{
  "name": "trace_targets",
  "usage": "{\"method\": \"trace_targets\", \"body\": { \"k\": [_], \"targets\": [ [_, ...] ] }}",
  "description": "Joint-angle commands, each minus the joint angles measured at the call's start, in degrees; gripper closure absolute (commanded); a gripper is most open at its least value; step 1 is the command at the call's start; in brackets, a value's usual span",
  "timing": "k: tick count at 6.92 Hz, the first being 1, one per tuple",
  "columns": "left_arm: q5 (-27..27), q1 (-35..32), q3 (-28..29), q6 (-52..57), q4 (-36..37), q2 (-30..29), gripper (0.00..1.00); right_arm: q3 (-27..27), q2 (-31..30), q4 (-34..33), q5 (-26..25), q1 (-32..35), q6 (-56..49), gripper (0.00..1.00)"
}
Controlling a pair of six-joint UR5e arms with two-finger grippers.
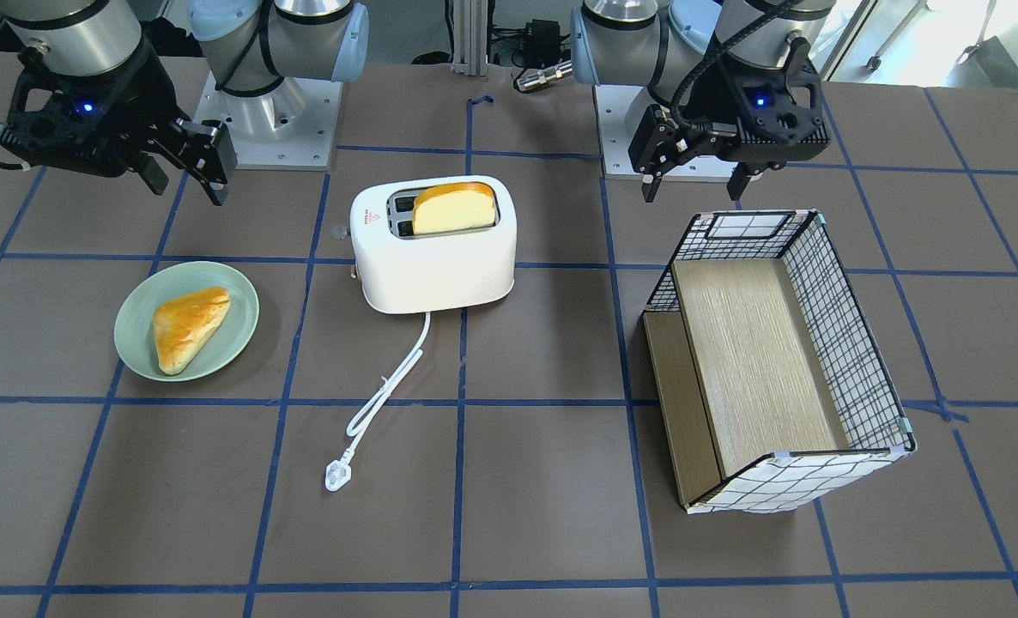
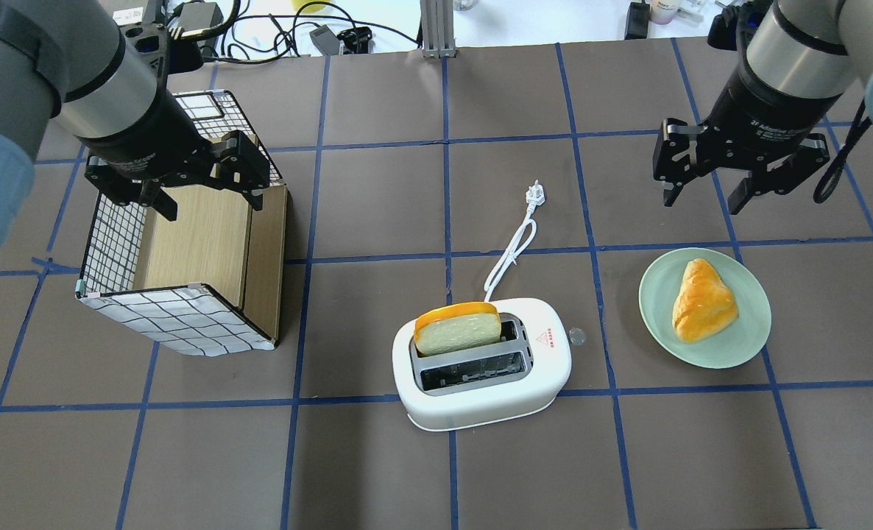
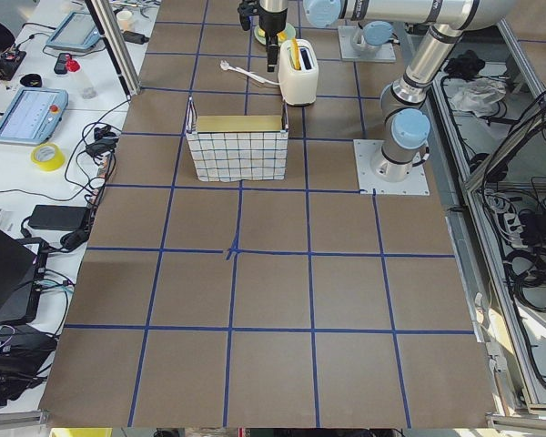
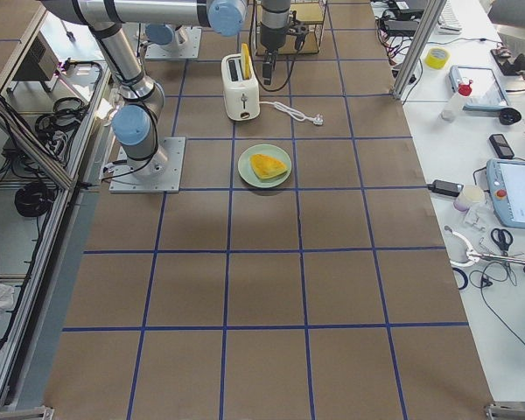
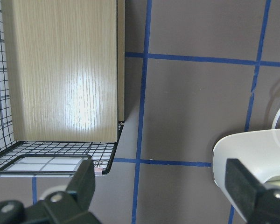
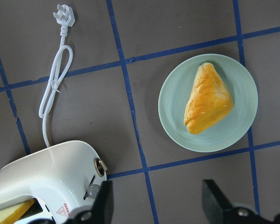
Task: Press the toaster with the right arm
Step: 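Move the right gripper down toward the toaster's side lever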
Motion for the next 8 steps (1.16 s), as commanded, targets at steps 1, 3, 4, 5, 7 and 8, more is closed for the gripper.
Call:
{"method": "trace_targets", "body": {
  "k": [1, 3, 4, 5, 7, 8],
  "targets": [
    [0.0, 0.0, 0.1, 0.0, 0.0, 0.0, 0.00, 0.8, 0.0, 1.1, 2.4, -3.0, -2.5, 1.00],
    [0.0, 0.0, 0.0, 0.0, 0.0, 0.0, 0.00, 2.0, 0.0, 2.6, 9.4, -8.6, -12.0, 1.00],
    [0.0, 0.0, 0.0, 0.0, 0.0, 0.0, 0.00, 4.1, 0.0, 2.7, 12.9, -10.7, -14.4, 1.00],
    [0.0, 0.0, 0.0, 0.0, 0.0, 0.0, 0.00, 6.2, 0.0, 2.7, 15.3, -11.2, -16.3, 1.00],
    [-0.1, 0.0, 0.1, 0.0, 0.0, 0.0, 0.00, 9.6, 0.0, 2.7, 23.0, -13.1, -20.5, 1.00],
    [0.0, 0.0, 0.1, 0.0, 0.0, 0.0, 0.00, 12.4, 0.0, 1.9, 25.6, -13.6, -22.7, 1.00]
  ]
}}
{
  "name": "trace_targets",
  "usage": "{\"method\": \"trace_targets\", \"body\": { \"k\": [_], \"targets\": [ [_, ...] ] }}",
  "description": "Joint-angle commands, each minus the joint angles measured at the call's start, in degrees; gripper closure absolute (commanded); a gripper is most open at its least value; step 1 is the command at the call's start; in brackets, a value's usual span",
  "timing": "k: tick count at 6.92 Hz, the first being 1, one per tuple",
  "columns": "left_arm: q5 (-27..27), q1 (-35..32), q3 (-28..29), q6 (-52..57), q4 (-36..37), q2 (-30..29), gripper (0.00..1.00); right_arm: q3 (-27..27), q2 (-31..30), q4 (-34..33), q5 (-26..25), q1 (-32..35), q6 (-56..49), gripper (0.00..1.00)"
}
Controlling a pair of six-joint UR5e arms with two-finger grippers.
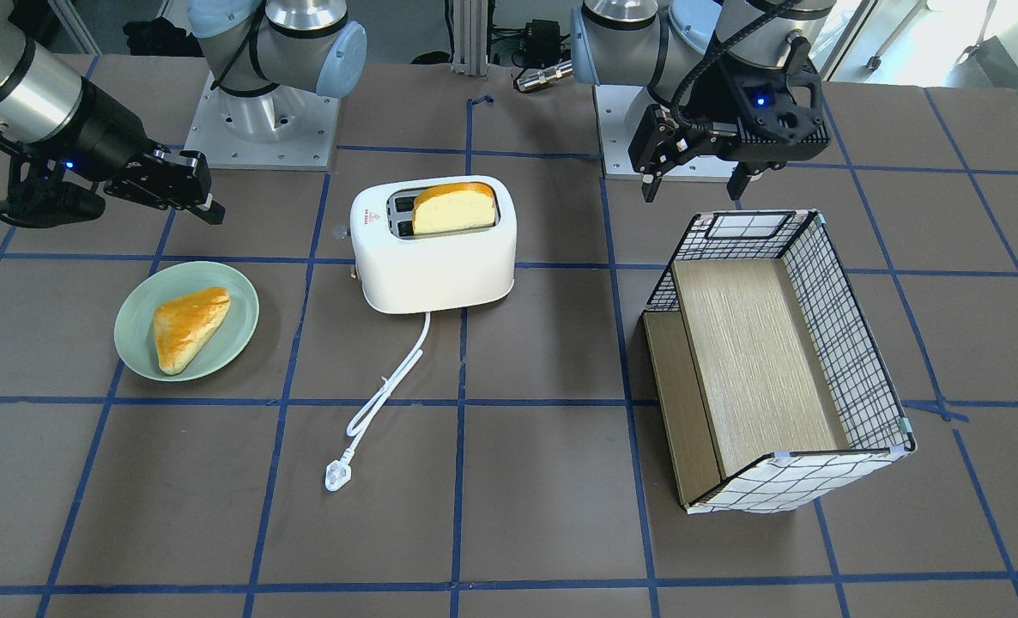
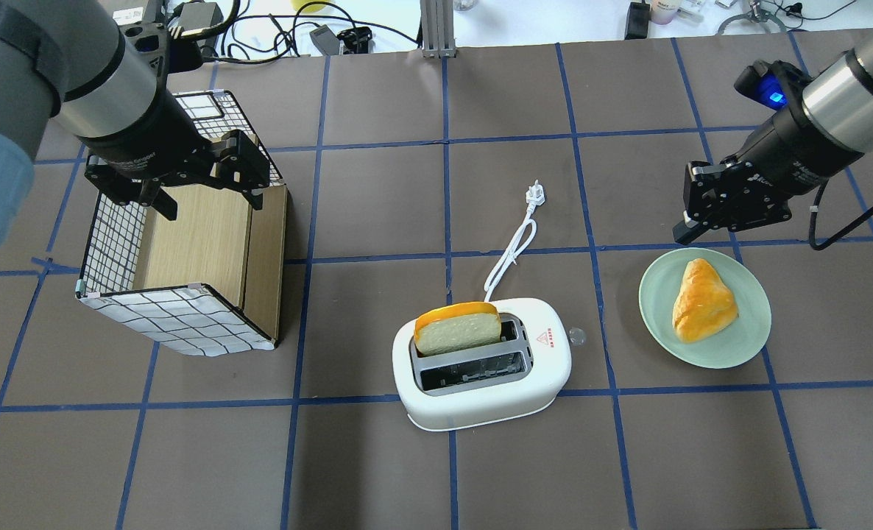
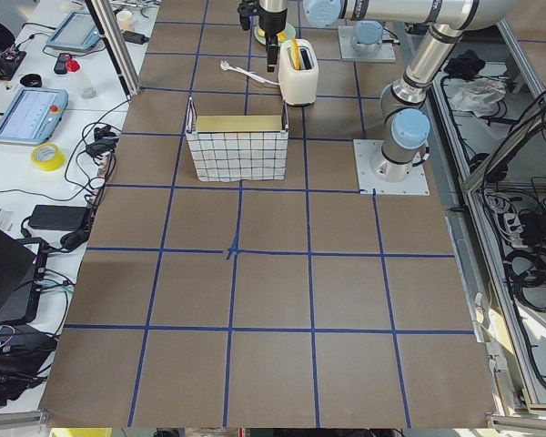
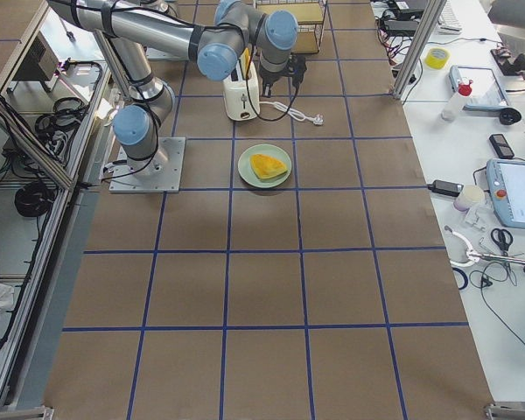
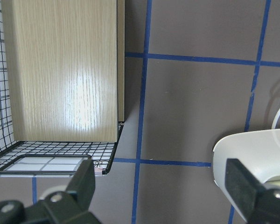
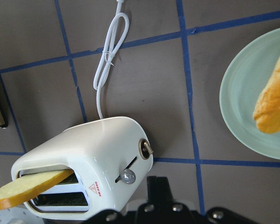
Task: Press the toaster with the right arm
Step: 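Move the right gripper down toward the toaster's side lever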
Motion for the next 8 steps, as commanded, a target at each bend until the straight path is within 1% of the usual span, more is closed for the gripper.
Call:
{"method": "trace_targets", "body": {
  "k": [1, 4, 5, 6, 7, 8],
  "targets": [
    [0.0, 0.0, -0.1, 0.0, 0.0, 0.0, 0.00, 4.9, 0.0, -0.8, 6.5, -1.1, -3.9, 1.00],
    [0.0, 0.0, 0.0, 0.0, 0.0, 0.0, 0.00, 12.7, 0.0, -0.8, 14.9, -1.9, -9.1, 1.00],
    [0.0, 0.0, -0.1, 0.0, 0.0, 0.0, 0.00, 15.6, 0.0, -1.1, 16.5, -1.9, -10.5, 1.00],
    [0.0, 0.0, -0.1, 0.0, 0.0, 0.0, 0.00, 17.9, 0.1, -3.5, 16.6, -1.9, -10.6, 1.00],
    [0.0, 0.0, 0.0, 0.0, 0.0, 0.0, 0.00, 19.5, 0.3, -3.9, 18.2, -1.9, -10.7, 1.00],
    [0.0, 0.0, 0.0, 0.0, 0.0, 0.0, 0.00, 19.6, 1.5, -3.8, 18.6, -1.9, -12.1, 1.00]
  ]
}}
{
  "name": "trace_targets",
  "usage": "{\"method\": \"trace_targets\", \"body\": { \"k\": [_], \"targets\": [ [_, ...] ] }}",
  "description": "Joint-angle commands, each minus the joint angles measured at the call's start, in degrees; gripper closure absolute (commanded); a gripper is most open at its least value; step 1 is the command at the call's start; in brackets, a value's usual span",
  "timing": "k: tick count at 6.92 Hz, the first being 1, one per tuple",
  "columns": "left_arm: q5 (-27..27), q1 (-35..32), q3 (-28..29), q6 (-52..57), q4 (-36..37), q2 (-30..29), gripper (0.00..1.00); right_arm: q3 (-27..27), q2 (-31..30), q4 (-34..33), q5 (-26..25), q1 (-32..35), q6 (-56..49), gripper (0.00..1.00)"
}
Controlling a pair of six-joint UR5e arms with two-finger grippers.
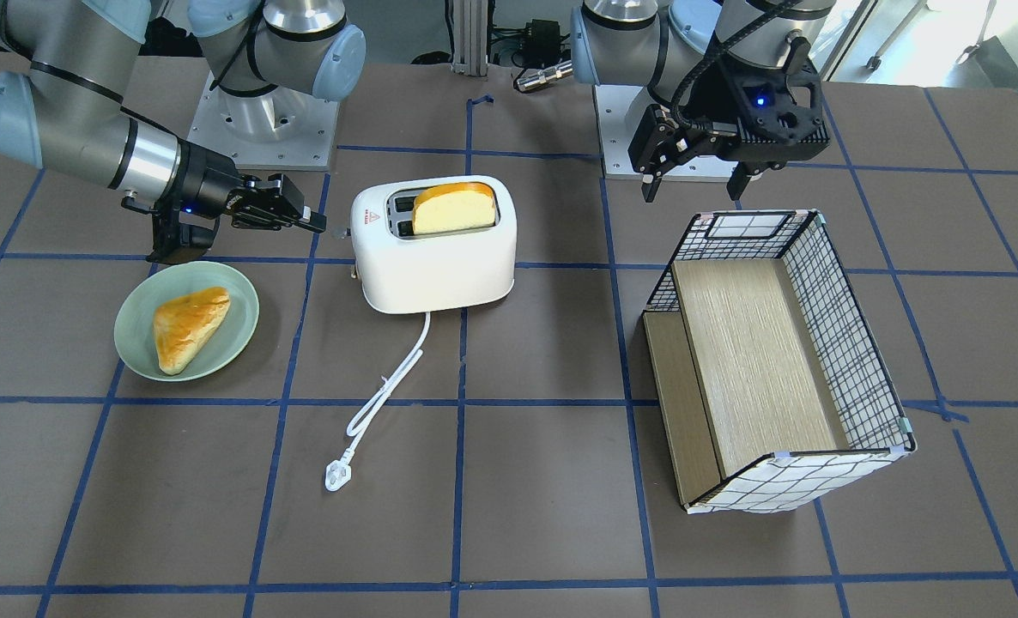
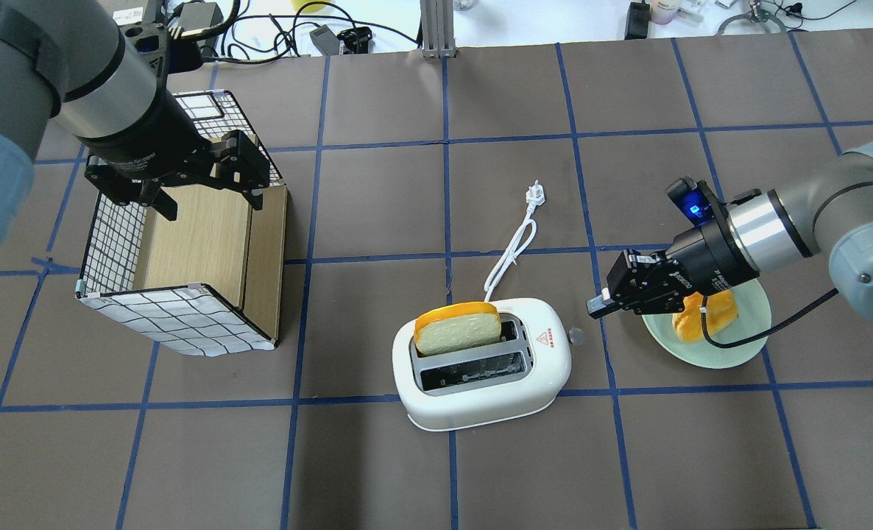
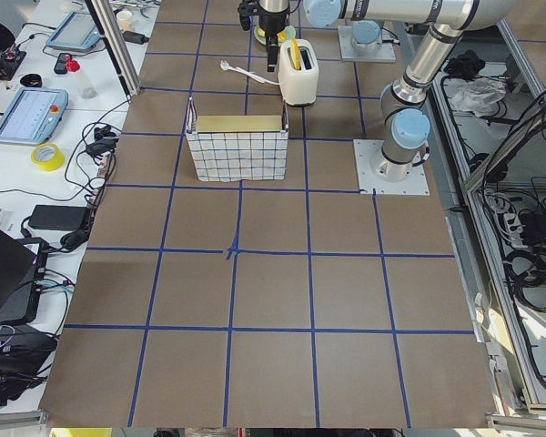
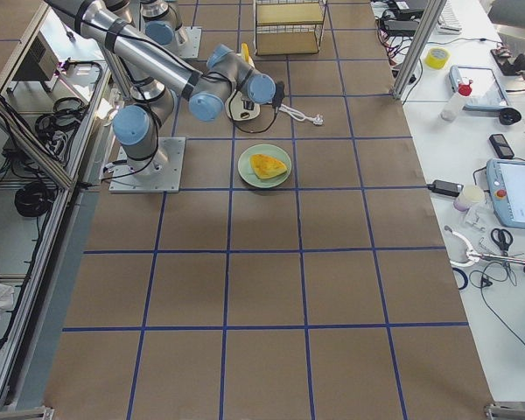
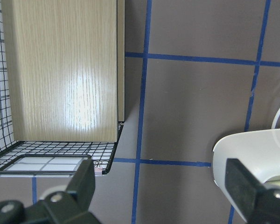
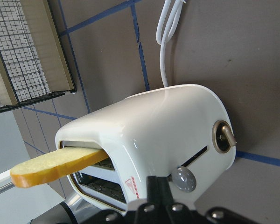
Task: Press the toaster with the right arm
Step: 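Push the toaster lever down with the right gripper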
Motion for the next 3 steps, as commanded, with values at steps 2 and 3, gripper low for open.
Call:
{"method": "trace_targets", "body": {
  "k": [2, 3],
  "targets": [
    [0.0, 0.0, 0.0, 0.0, 0.0, 0.0, 0.00, 1.8, 2.2, -0.2, 0.8, -0.2, -1.9, 1.00],
    [0.0, 0.0, 0.0, 0.0, 0.0, 0.0, 0.00, 2.9, 2.2, -0.3, 0.9, -0.2, -1.9, 1.00]
  ]
}}
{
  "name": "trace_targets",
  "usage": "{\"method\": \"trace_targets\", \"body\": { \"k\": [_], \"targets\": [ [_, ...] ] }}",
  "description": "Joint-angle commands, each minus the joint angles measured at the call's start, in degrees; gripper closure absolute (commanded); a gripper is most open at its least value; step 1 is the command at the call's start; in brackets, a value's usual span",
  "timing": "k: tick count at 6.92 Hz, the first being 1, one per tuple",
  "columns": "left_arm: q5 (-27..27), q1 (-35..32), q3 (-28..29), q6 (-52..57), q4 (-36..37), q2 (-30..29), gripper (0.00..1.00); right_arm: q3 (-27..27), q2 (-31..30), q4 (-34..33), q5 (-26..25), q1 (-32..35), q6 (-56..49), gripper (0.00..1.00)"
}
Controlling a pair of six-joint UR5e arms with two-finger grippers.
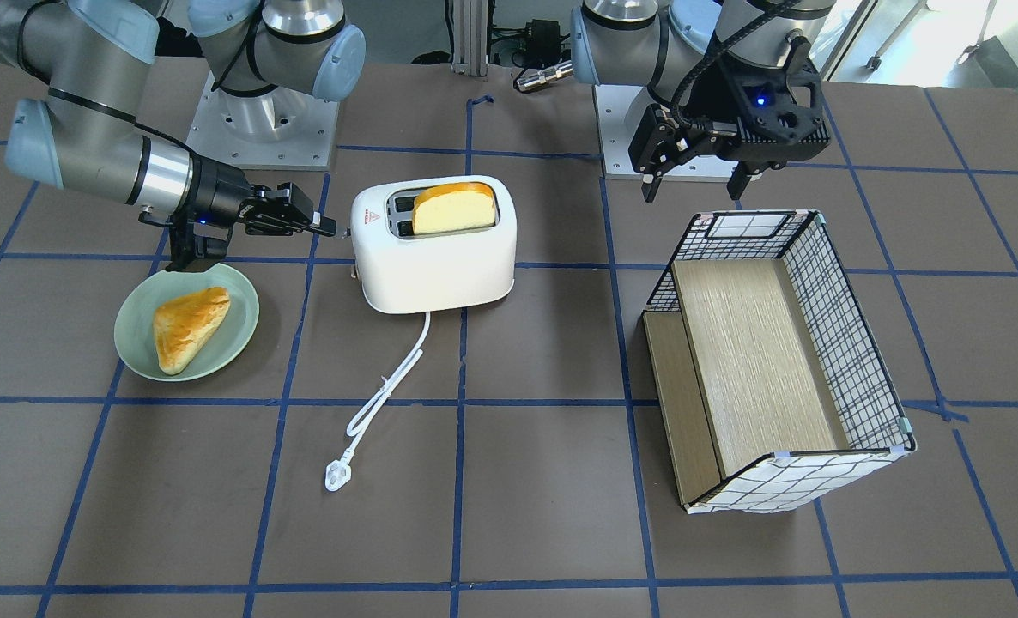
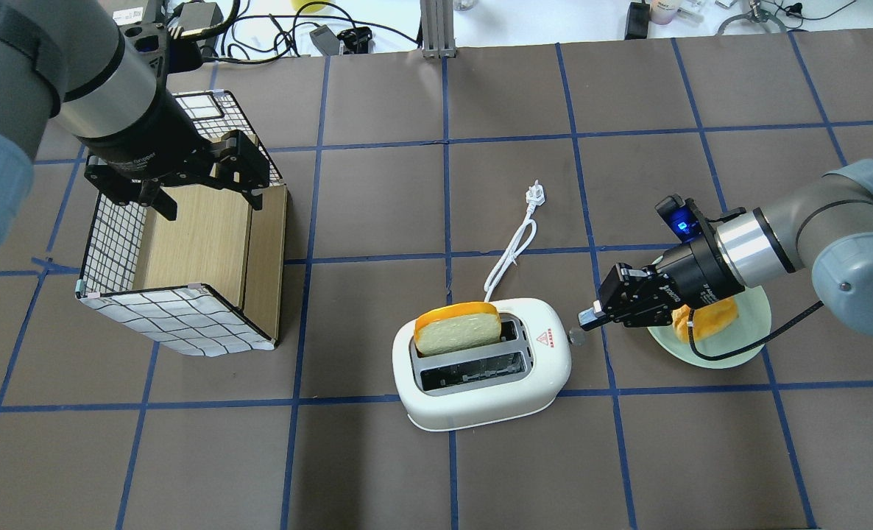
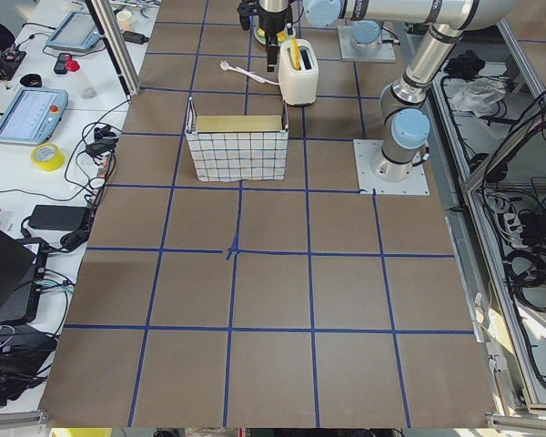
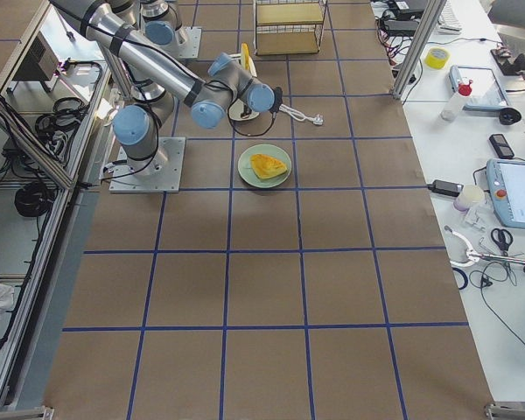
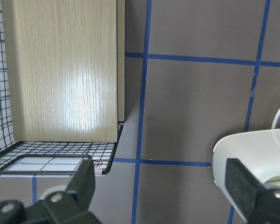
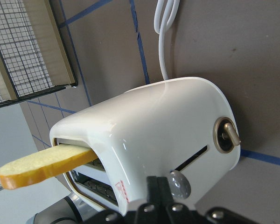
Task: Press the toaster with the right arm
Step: 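Push the toaster lever down with the right gripper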
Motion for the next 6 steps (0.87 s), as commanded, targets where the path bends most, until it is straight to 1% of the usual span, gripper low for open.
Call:
{"method": "trace_targets", "body": {
  "k": [1, 6],
  "targets": [
    [-0.1, 0.0, -0.1, 0.0, 0.0, 0.0, 0.00, 1.1, 0.2, -0.1, -0.2, 0.0, -0.2, 1.00],
    [0.0, 0.0, 0.0, 0.0, 0.0, 0.0, 0.00, 1.6, 1.8, -1.1, -1.0, 0.0, -1.4, 1.00]
  ]
}}
